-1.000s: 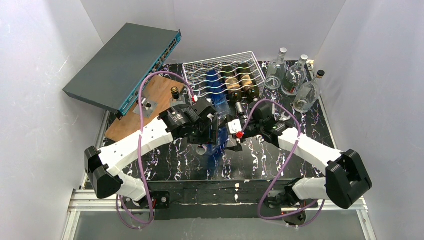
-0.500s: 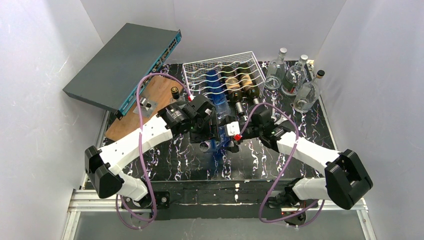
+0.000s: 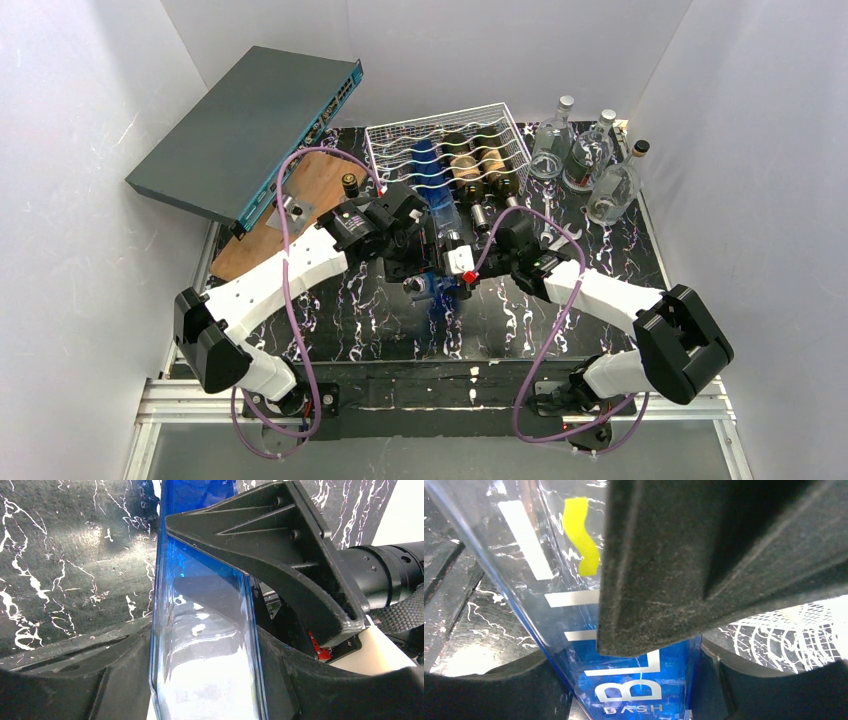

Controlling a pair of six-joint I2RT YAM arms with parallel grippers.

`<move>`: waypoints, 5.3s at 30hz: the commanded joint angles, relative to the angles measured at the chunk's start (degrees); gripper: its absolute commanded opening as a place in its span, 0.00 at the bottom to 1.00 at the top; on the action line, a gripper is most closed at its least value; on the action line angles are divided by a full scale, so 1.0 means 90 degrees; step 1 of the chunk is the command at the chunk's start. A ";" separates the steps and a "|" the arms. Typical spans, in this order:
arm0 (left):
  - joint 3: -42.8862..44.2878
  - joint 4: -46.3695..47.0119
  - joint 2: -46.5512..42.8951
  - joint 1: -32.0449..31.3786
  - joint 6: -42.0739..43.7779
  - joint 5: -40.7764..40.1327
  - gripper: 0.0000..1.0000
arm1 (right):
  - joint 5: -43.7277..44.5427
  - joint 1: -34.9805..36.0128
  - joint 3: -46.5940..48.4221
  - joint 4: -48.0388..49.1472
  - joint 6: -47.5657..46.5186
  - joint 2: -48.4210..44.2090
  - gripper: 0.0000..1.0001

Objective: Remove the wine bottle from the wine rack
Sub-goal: Place the wine bottle at the center of the board.

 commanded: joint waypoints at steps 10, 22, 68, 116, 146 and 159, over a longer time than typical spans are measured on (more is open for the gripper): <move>0.0252 0.0649 -0.0201 0.0226 0.0018 0.0261 0.47 | -0.0501 0.0018 0.0252 -0.0611 -0.0470 0.0099 0.34; 0.0336 0.0850 -0.0280 0.0290 0.0123 0.0292 0.94 | -0.0636 -0.0131 0.0225 -0.0693 -0.0469 0.0060 0.30; -0.3410 0.5566 -0.3603 0.0284 0.5772 0.1443 0.98 | -0.1805 -0.2491 -0.0072 0.0761 0.2560 -0.0237 0.22; -0.4620 0.5477 -0.4938 0.0275 0.5144 0.0867 0.98 | -0.2188 -0.4355 0.0860 -0.0392 0.3302 -0.0848 0.15; -0.4553 0.5457 -0.4835 0.0275 0.5190 0.0909 0.98 | -0.0864 -0.6301 0.2156 0.1616 0.4059 0.0944 0.14; -0.4518 0.5459 -0.4762 0.0269 0.5067 0.0895 0.98 | 0.0614 -0.6190 0.2847 0.3898 0.4783 0.2590 0.16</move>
